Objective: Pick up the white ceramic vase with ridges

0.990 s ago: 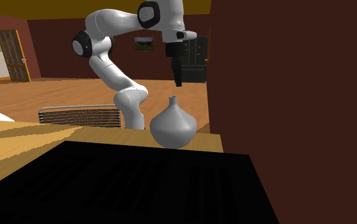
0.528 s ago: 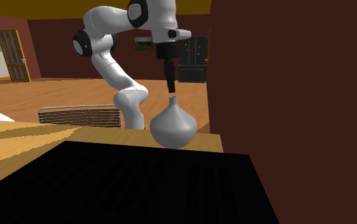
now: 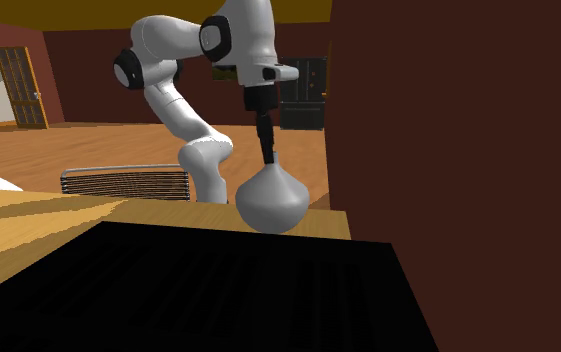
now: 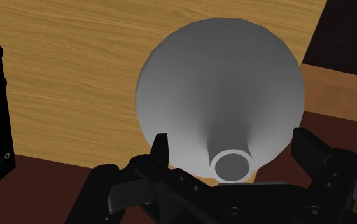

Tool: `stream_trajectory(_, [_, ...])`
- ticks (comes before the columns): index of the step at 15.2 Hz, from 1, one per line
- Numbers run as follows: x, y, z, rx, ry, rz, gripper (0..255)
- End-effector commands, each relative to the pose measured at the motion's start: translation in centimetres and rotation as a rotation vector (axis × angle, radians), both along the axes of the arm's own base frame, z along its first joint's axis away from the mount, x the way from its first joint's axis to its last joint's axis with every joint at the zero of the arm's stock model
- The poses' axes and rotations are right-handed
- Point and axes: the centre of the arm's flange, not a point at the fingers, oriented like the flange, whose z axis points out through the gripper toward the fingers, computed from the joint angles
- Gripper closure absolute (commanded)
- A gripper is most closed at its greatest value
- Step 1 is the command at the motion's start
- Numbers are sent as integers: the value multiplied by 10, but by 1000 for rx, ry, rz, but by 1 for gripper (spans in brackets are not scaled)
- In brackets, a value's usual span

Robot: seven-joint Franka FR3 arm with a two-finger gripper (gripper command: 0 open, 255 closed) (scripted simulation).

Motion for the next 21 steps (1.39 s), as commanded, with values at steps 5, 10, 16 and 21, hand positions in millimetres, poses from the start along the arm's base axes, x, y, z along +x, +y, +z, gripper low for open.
stream_trajectory(5, [-1,0,-4,0,0,0,255])
stream_trajectory(10, [-1,0,-4,0,0,0,255])
stream_trajectory(16, [0,0,23,0,0,0,255])
stream_trajectory(21, [0,0,49,0,0,0,255])
